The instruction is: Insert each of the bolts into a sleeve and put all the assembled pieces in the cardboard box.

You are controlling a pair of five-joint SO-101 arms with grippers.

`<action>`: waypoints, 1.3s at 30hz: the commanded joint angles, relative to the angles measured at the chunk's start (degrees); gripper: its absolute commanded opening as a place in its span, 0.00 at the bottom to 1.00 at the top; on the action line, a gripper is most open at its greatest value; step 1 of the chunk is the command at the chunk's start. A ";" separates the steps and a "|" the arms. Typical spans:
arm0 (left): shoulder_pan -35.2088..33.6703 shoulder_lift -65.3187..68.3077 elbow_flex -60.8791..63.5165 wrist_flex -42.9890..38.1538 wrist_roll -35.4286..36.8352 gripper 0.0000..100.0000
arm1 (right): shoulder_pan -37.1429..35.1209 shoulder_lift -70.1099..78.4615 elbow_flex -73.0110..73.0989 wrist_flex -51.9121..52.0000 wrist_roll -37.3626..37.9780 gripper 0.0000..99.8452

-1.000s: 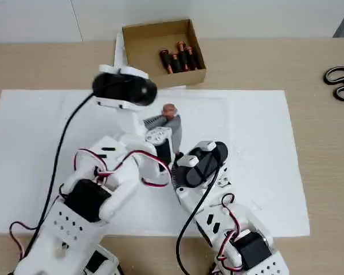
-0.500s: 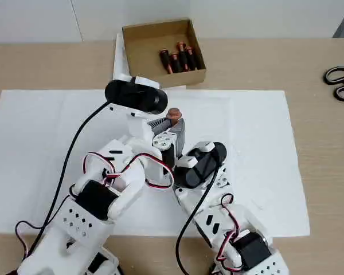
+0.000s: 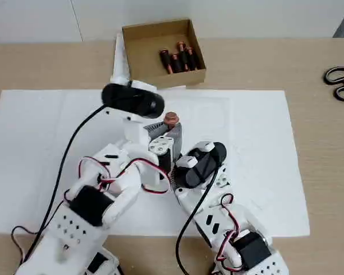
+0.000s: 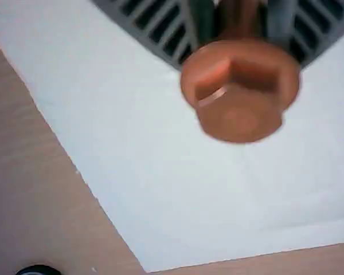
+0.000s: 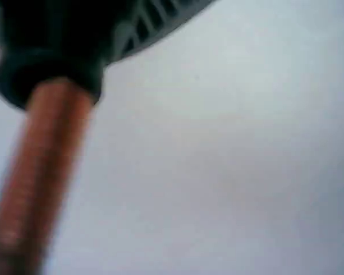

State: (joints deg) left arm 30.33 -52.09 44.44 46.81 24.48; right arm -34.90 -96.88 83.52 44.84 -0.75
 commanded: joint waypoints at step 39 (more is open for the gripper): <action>0.09 -1.76 8.04 -9.76 2.81 0.01 | -0.13 -0.92 -0.88 -1.63 -0.62 0.00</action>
State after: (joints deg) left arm 30.42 -53.49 52.70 37.67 26.77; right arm -34.99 -96.79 83.78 44.84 -0.75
